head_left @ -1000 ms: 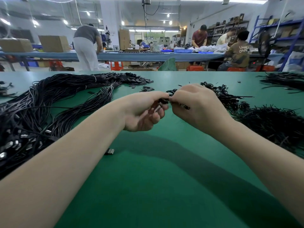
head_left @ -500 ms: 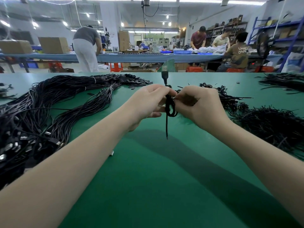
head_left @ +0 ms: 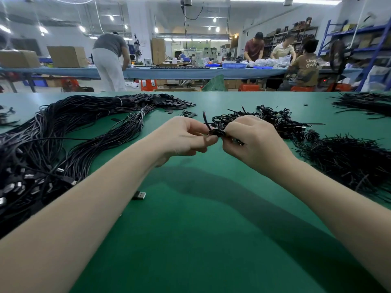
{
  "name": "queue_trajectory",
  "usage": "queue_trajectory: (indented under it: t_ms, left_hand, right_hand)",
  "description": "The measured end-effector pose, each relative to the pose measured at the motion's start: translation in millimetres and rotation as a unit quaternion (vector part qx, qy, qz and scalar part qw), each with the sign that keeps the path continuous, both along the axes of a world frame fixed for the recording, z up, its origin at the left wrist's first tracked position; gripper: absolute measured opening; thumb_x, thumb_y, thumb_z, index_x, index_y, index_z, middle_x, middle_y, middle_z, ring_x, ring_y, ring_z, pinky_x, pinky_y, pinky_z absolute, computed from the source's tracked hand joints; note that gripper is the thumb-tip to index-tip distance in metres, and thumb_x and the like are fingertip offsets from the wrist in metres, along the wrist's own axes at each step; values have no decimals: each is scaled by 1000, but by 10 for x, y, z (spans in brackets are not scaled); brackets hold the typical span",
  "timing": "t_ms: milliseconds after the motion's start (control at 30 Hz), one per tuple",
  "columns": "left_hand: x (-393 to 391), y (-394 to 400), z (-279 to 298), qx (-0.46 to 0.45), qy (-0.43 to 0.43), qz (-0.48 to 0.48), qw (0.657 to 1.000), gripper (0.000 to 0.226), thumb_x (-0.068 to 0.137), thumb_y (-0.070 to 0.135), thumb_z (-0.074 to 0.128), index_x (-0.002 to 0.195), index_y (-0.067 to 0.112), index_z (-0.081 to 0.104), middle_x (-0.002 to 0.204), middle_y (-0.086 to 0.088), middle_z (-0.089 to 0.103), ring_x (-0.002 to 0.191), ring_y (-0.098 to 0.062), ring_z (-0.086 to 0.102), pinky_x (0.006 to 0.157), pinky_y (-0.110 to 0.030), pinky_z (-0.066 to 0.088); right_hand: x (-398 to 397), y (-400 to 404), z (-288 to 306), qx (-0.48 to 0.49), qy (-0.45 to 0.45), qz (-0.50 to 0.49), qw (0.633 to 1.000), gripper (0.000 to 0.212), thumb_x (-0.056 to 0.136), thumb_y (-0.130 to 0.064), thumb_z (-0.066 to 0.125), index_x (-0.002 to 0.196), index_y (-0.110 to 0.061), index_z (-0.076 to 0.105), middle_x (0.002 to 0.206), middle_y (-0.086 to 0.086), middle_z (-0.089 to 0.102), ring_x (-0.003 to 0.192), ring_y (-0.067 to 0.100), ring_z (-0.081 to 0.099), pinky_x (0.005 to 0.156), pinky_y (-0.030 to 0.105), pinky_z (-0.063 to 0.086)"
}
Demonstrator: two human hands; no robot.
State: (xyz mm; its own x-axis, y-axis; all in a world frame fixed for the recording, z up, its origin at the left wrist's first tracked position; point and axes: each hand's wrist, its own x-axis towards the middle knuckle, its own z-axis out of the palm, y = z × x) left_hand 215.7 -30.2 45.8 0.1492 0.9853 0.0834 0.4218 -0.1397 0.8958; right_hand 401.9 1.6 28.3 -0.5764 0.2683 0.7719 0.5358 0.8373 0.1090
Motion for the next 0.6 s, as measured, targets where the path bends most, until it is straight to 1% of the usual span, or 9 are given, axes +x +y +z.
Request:
queue_trajectory:
  t_ms: [67, 167, 200, 267, 333, 400, 500, 533, 600]
  left_hand:
    - [23, 5, -25, 44, 26, 17, 999, 7, 87, 34, 67, 84, 28, 71, 70, 15, 67, 66, 0, 62, 60, -13, 49]
    - [77, 31, -60, 48, 4, 54, 997, 22, 89, 42, 62, 78, 23, 66, 65, 13, 64, 59, -2, 61, 54, -14, 49]
    - [95, 37, -71, 8, -36, 60, 997, 28, 90, 43, 60, 76, 19, 63, 63, 8, 60, 53, -4, 58, 50, -16, 48]
    - [150, 21, -61, -147, -155, 42, 976, 39, 95, 43, 53, 66, 18, 57, 54, 5, 49, 43, -7, 47, 42, -15, 39]
    - [150, -1, -47, -239, -194, 11, 951, 49, 97, 44, 47, 55, 20, 55, 50, 8, 44, 39, -5, 43, 40, -13, 34]
    - [65, -1, 11, -222, -97, 20, 970, 44, 97, 45, 47, 65, 19, 61, 51, 8, 50, 41, -5, 48, 41, -14, 36]
    - [-246, 36, 178, -108, 88, 102, 985, 38, 98, 47, 45, 87, 18, 68, 64, 6, 61, 48, -6, 56, 46, -16, 42]
    - [-404, 82, 236, -65, 130, 145, 979, 35, 98, 43, 46, 88, 18, 68, 69, 4, 63, 51, -8, 57, 48, -18, 42]
    - [-766, 221, 285, 8, 243, 231, 942, 28, 96, 32, 51, 91, 13, 71, 78, -2, 67, 63, -15, 60, 58, -24, 46]
  right_hand:
    - [-6, 21, -41, -2, 35, 1, 999, 16, 78, 2, 65, 65, 2, 55, 60, 12, 51, 57, 30, 47, 57, 31, 38]
    - [-7, 31, -70, -1, 68, 1, 998, 10, 80, 1, 66, 70, 2, 62, 63, 11, 57, 62, 32, 53, 60, 33, 44]
    - [-8, 33, -76, 21, 55, -1, 998, 10, 80, 1, 65, 71, 2, 63, 65, 12, 59, 63, 33, 55, 61, 36, 47]
    - [0, 53, -76, 91, -4, 8, 996, 13, 80, 2, 64, 68, 3, 61, 65, 15, 58, 60, 33, 55, 59, 40, 49]
    - [-2, 73, -104, 122, -64, 16, 990, 15, 80, 3, 64, 66, 2, 58, 65, 14, 57, 59, 32, 54, 57, 40, 50]
    - [10, 97, -140, 90, -51, -4, 995, 15, 82, -1, 66, 69, 2, 59, 67, 14, 58, 61, 32, 55, 58, 38, 49]
    - [129, 226, -129, -32, 92, -102, 990, 7, 86, -6, 64, 87, -1, 68, 82, 14, 68, 77, 33, 61, 69, 40, 50]
    - [196, 310, -129, -84, 120, -166, 975, 15, 90, -9, 59, 100, -3, 69, 93, 14, 70, 87, 33, 62, 75, 41, 51]
    - [325, 461, -216, -162, 77, -323, 929, 35, 96, -10, 48, 129, -7, 57, 123, 16, 62, 110, 35, 56, 88, 42, 49]
